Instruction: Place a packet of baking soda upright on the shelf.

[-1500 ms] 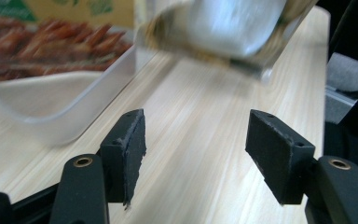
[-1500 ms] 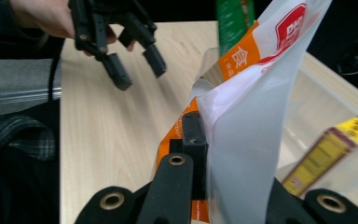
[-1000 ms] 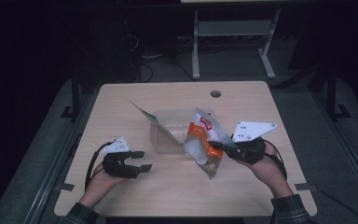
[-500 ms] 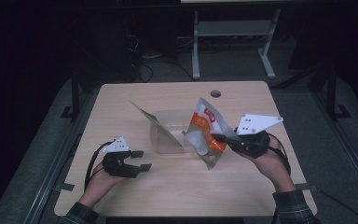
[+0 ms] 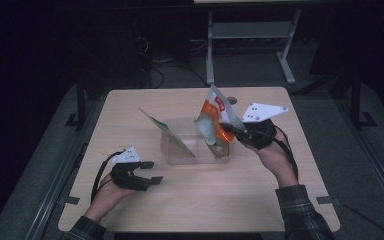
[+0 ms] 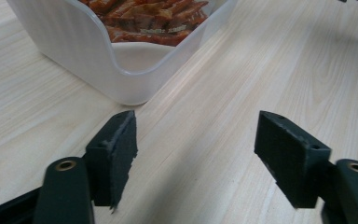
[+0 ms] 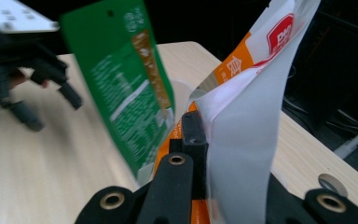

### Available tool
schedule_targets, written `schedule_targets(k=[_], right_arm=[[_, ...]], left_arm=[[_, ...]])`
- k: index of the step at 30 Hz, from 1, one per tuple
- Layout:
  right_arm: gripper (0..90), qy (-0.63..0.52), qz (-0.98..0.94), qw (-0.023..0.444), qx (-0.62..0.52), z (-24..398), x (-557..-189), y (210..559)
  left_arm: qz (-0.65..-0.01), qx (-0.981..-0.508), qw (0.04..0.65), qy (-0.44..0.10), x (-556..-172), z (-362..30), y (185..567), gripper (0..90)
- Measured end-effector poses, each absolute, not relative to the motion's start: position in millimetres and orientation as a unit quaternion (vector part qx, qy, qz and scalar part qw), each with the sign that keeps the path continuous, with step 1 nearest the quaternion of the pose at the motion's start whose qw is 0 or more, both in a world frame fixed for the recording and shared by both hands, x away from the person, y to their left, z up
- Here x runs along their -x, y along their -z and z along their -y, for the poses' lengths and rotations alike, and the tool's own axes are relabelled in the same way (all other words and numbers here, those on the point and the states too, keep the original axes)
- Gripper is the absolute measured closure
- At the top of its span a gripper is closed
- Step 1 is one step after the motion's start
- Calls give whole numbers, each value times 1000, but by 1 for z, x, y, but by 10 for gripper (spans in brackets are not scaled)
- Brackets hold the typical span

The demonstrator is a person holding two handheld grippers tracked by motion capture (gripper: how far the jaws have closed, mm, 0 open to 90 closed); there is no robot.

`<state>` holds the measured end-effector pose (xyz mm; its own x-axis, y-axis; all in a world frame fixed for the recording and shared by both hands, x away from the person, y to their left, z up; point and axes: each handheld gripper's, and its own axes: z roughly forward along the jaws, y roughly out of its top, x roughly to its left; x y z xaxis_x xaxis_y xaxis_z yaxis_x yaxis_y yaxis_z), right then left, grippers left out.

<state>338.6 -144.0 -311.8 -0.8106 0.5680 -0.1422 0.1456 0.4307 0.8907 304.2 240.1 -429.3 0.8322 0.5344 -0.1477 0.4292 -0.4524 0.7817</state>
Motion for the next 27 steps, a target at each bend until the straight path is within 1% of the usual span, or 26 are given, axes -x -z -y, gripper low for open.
schedule_targets(k=[3, 6, 20, 27], right_arm=[[897, -483, -815, 216, -234, 139, -348, 316], [897, -476, -817, 215, -246, 134, -355, 320], [896, -439, -834, 202, -266, 126, -369, 345], [895, -434, -837, 195, -269, 125, -371, 350]], left_arm=[[-276, -856, 433, -64, -304, -239, 430, 236], [-272, -861, 424, -71, -304, -239, 431, 217], [-266, -866, 417, -70, -304, -237, 433, 212], [-264, -871, 410, -66, -304, -235, 434, 212]])
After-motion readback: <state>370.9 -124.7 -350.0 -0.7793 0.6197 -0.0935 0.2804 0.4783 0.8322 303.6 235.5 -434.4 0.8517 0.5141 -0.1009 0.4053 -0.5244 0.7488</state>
